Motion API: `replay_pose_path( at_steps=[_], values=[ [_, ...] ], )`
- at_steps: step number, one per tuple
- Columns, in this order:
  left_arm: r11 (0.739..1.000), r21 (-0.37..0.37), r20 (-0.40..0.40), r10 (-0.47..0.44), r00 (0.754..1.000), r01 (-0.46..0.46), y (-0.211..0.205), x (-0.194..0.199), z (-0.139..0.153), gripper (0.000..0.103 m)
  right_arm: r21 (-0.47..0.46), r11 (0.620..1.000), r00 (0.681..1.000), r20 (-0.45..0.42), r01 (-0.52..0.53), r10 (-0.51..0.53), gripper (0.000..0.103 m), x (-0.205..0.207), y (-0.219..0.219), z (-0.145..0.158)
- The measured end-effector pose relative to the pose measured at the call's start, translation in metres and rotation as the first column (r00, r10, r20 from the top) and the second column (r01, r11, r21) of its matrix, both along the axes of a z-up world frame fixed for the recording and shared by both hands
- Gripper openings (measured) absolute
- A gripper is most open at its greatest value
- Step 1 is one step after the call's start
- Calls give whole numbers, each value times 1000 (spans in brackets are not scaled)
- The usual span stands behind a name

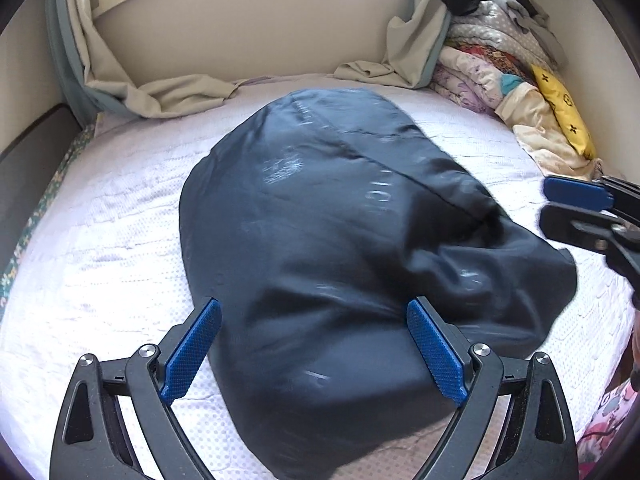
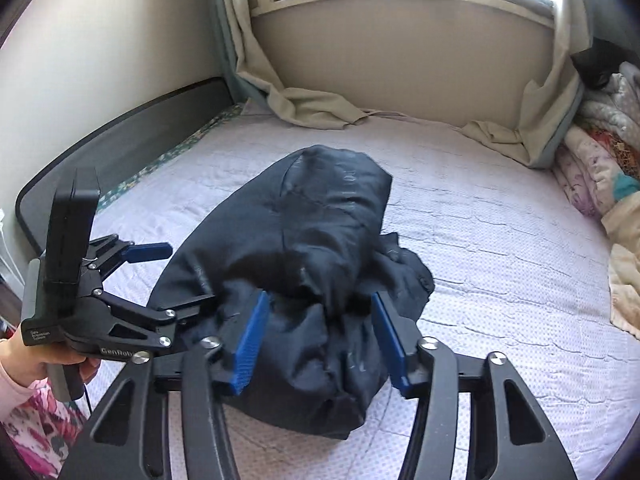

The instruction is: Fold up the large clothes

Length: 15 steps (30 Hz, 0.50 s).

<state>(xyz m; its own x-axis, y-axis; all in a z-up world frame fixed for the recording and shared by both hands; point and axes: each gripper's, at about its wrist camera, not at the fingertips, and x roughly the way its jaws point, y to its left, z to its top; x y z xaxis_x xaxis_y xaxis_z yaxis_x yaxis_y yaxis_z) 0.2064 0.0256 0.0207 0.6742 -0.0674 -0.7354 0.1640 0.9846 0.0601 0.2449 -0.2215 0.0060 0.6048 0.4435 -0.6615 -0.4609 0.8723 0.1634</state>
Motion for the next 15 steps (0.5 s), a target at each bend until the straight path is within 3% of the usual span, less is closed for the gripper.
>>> replay_pose_path(
  at_steps=[6,7,10,15],
  values=[
    [999,-18,-1,-39,999,39,-25,-25,5,96,34,999,996,-82,33,-31,45,11,2,-3],
    [999,-24,-4,-36,999,36,-26,-29,5,96,40,998,994,-97,46,-42,47,11,-2,-3],
    [999,-29,0,-21,1000,21,-27,-46,8,100,60,995,992,-101,76,-70,78,2,-11,-2],
    [997,-54,-24,53,998,-54,-17,-67,2,102,75,993,992,-101,86,-78,87,-26,-18,-6]
  ],
)
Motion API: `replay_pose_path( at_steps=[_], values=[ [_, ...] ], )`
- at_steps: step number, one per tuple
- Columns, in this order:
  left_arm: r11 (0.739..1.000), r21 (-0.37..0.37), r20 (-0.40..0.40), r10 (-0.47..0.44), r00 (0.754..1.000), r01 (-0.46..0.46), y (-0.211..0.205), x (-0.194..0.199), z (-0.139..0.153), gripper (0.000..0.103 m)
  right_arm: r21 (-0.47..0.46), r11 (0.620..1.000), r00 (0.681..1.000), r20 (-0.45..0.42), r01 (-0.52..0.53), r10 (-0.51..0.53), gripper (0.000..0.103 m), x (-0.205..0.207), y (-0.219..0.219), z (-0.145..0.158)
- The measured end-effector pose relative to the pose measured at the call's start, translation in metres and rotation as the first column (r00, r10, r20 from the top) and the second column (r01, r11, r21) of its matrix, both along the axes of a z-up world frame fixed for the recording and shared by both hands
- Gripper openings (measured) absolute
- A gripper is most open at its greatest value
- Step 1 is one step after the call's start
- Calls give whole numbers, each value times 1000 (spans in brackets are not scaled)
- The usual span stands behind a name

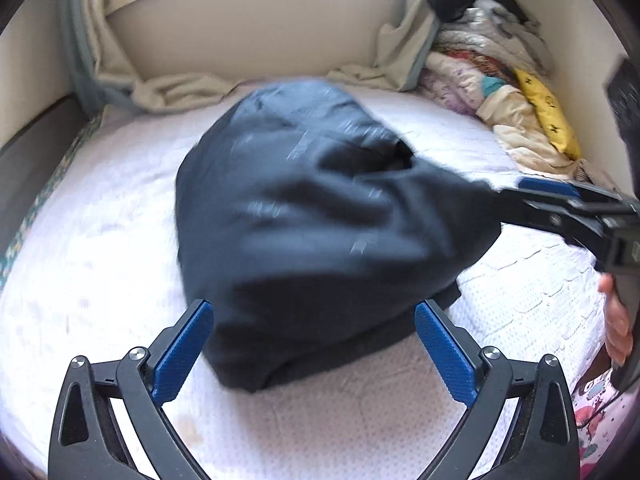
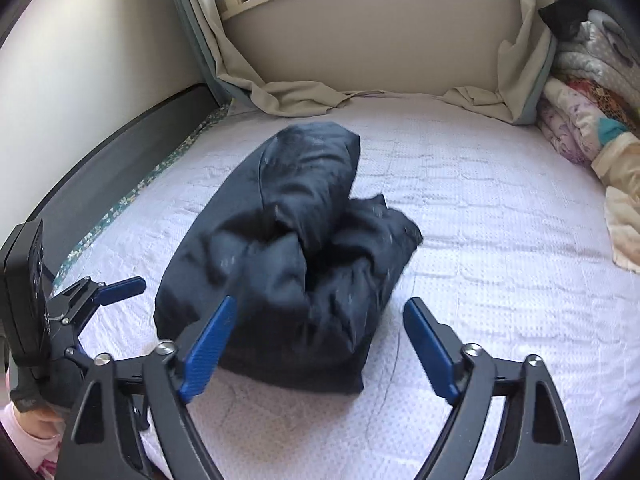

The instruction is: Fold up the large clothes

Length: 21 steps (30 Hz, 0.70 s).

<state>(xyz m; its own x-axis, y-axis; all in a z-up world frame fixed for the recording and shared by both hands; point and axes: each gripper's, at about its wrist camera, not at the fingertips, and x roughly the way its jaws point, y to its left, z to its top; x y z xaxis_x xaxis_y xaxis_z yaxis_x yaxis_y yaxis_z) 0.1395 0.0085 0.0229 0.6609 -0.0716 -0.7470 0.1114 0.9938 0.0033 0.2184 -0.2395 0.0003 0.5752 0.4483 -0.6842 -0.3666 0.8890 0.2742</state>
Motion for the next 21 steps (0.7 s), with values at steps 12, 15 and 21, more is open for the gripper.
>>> replay_pose_path(
  at_steps=[12,15,21],
  values=[
    [995,-1,87,100,991,-101,7,4,10,102,-14,998,991,114,-67,69,41,1,29,18],
    [994,-31,91,111,990,-109,14,12,10,102,-81,995,998,-20,-66,64,36,18,41,-12],
    [996,-7,39,92,995,-92,5,29,-9,102,-23,998,954,-296,-64,55,33,31,38,-78]
  ],
)
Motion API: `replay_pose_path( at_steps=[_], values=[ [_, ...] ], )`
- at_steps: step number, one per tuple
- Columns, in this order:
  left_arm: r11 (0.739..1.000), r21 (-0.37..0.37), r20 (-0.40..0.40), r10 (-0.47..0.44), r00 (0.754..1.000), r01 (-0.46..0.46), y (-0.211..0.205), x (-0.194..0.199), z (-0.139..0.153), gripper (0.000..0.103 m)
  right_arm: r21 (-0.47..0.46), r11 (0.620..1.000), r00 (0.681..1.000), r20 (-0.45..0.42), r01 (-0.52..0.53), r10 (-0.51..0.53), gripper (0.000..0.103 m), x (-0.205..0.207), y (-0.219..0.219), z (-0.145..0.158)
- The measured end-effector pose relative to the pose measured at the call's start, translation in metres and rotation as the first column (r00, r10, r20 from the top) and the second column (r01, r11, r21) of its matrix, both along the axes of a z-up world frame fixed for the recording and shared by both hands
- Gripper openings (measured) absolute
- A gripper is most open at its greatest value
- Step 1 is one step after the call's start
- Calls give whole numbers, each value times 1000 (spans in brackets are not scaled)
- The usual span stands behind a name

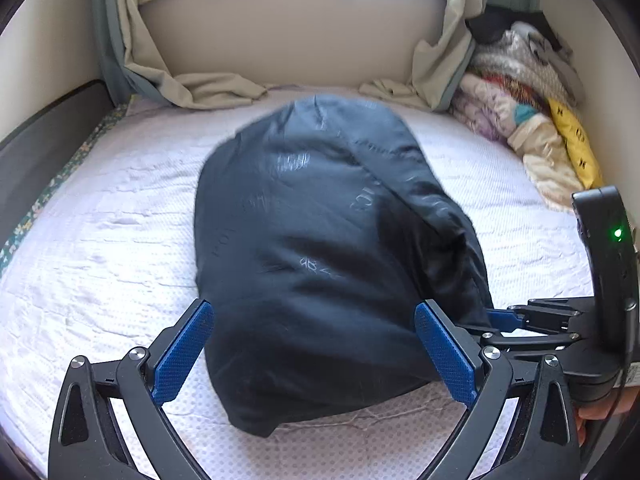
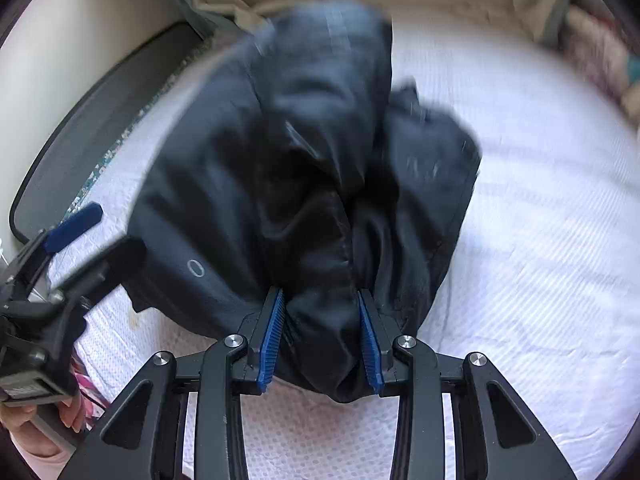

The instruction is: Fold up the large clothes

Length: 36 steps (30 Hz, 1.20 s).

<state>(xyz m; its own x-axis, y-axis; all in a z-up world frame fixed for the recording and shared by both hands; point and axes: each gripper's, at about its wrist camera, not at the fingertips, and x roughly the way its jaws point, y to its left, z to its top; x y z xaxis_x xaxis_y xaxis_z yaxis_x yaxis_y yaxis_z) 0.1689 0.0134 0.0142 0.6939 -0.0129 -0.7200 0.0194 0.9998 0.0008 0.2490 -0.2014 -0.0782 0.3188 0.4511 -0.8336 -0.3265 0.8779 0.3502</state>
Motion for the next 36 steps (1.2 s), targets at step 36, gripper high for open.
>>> replay_pose_path(
  at_steps=[36],
  values=[
    [983,181,-67,-27,997,38,-19,8,-58,103,-116,993,999,47,33,-28,23,141,81,27]
  ],
)
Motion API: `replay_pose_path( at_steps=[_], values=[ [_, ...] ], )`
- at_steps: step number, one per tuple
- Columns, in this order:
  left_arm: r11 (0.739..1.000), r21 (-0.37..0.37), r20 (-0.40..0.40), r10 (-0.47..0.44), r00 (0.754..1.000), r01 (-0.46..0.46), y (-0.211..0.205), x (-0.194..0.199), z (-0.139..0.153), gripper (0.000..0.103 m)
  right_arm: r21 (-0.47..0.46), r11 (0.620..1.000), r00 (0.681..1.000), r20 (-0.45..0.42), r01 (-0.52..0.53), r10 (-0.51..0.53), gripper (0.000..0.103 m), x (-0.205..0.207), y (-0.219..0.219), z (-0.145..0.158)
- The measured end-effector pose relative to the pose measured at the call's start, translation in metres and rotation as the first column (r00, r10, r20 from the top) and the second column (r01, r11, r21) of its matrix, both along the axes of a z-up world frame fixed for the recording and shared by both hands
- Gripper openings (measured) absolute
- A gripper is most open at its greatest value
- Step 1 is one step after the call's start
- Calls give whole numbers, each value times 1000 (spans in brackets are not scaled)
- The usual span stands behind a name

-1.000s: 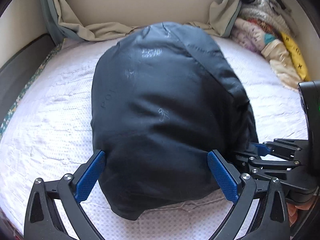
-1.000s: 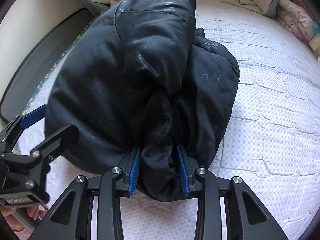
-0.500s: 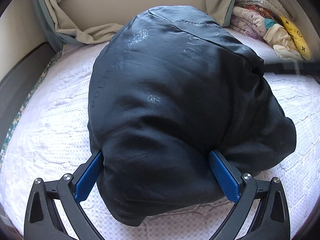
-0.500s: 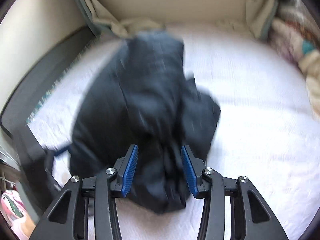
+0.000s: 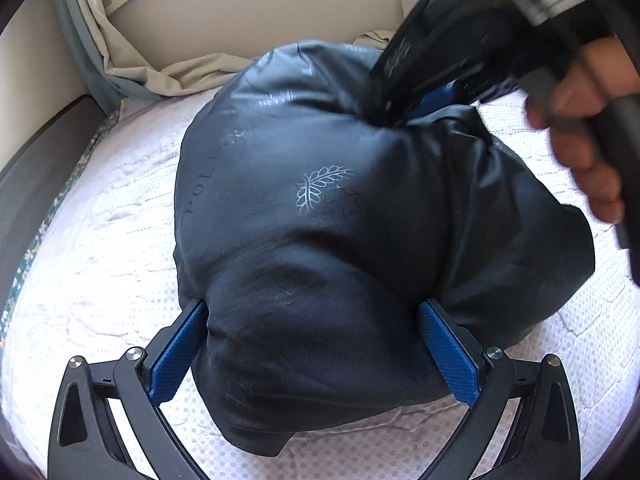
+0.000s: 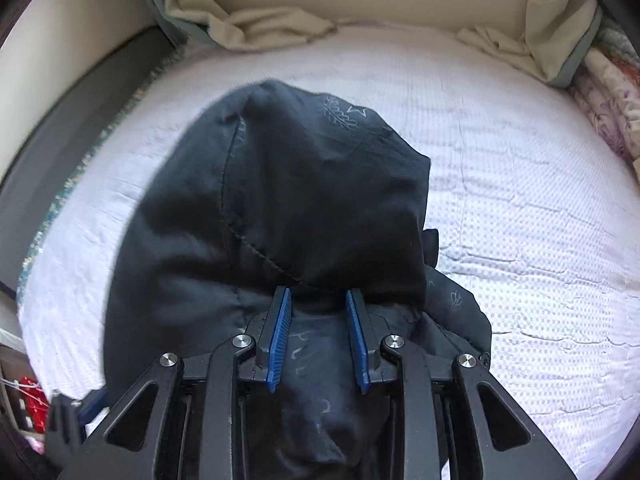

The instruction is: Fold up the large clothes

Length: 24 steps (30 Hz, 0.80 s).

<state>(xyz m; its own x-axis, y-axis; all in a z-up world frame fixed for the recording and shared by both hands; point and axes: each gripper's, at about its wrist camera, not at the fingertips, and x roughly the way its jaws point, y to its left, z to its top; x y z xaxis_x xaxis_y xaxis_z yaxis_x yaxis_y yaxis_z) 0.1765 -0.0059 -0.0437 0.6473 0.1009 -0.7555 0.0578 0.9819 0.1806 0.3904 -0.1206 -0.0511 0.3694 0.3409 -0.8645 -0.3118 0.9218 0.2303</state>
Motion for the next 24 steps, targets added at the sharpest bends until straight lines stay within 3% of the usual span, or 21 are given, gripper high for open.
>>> replay_pose_path(
  at_steps=[5,14,19,21,23,24],
  values=[
    [1000,10,4,-6,1000,6,-1,3,0,103,-24,1000,1000,-19,18,-19,23,10,7,-27],
    [999,29,10,-27,1000,27,-7,2,0,103,35,994,981,160,105,-109,23,-14,-3,-53],
    [1000,23,11,-20,1000,19,-8,-3,1,103,5,989,972,184,151,-149,24,-16,-6,-52],
    [1000,0,5,-9,1000,9,-3,-3,2,103,-3,989,977,156,148,-145,34,-12,-10,-43],
    [999,-36,-5,2,1000,-2,7,0,3,103,-9,981,976,103,195,-193,76,-11,-24,-23],
    [999,-53,-7,4,1000,-4,11,-1,4,103,17,976,973,73,217,-217,80,-13,-34,-14]
  ],
)
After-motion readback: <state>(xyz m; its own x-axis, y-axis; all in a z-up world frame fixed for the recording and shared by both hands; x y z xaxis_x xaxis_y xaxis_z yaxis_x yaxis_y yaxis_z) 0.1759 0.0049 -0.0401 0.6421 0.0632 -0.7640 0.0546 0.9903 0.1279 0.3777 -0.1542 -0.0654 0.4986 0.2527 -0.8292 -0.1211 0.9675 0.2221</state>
